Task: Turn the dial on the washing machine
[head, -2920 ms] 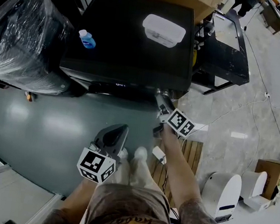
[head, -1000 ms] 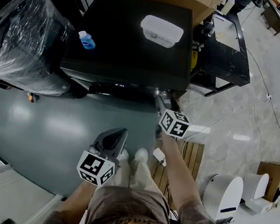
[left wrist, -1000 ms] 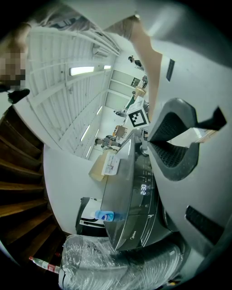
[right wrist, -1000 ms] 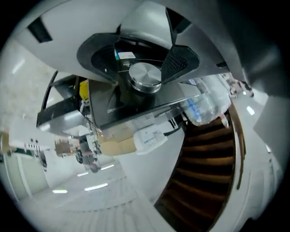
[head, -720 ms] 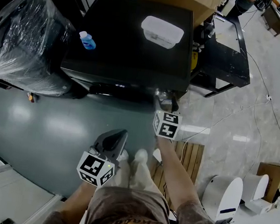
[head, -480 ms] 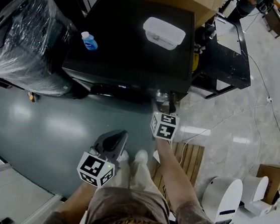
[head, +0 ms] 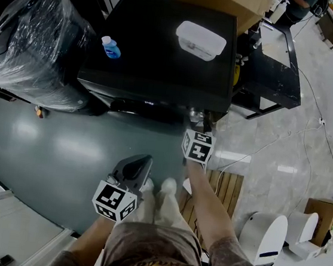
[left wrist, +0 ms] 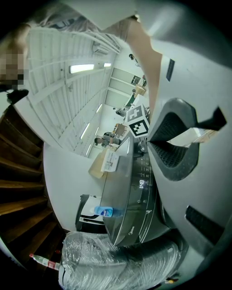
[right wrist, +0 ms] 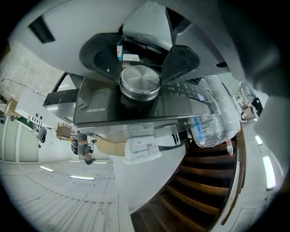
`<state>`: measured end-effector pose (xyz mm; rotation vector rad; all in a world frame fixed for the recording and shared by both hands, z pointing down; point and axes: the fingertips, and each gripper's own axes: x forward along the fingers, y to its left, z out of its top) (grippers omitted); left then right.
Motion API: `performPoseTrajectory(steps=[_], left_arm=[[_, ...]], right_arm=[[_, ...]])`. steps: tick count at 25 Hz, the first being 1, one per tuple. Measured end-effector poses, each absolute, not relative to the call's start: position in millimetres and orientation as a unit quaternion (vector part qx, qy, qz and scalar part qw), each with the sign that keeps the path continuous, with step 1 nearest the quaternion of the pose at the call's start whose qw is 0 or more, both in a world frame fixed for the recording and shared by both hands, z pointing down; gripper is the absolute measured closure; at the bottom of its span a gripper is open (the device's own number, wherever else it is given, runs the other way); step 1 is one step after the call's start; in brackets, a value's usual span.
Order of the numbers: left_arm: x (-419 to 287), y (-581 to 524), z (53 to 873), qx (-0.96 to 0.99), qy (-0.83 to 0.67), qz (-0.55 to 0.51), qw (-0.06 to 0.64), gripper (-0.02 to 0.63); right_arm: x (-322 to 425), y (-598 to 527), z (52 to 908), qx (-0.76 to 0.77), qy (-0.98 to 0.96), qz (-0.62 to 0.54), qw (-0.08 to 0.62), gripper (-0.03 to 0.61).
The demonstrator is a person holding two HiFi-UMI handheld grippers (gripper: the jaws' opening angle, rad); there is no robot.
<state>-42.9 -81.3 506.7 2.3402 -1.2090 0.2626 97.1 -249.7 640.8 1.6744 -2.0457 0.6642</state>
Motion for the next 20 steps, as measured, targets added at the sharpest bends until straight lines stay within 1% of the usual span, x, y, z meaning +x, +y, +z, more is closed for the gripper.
performPoseTrajectory(steps=[4,7,10,16,20], left_arm=[[-43.8,-83.3,506.3,0.857,-0.444,0.095,0.244,0.614],[-42.4,-82.9,506.7,0.857,-0.443,0.095,0.244,0.614],[-41.2,-82.6,507.0,0.857,-0.443,0.096,0.244,0.614],[-38.8,-81.9,506.9,0.858,-0.441,0.097,0.245,0.614],[-37.9,-81.6,507.5,0.859,-0.440,0.098,0.244,0.614]], right_arm=[[97.7,-251.0,641.0,0.600,-0.734,0.247,0.200,0.307],[98.2,-250.4,641.9,0.598,-0.734,0.268,0.179,0.309],[98.8,-250.1,642.8,0.592,-0.733,0.300,0.148,0.310],[99.4,-249.6,642.7,0.571,-0.731,0.369,0.065,0.310],[100.2,-249.1,644.1,0.560,-0.727,0.396,0.029,0.310]])
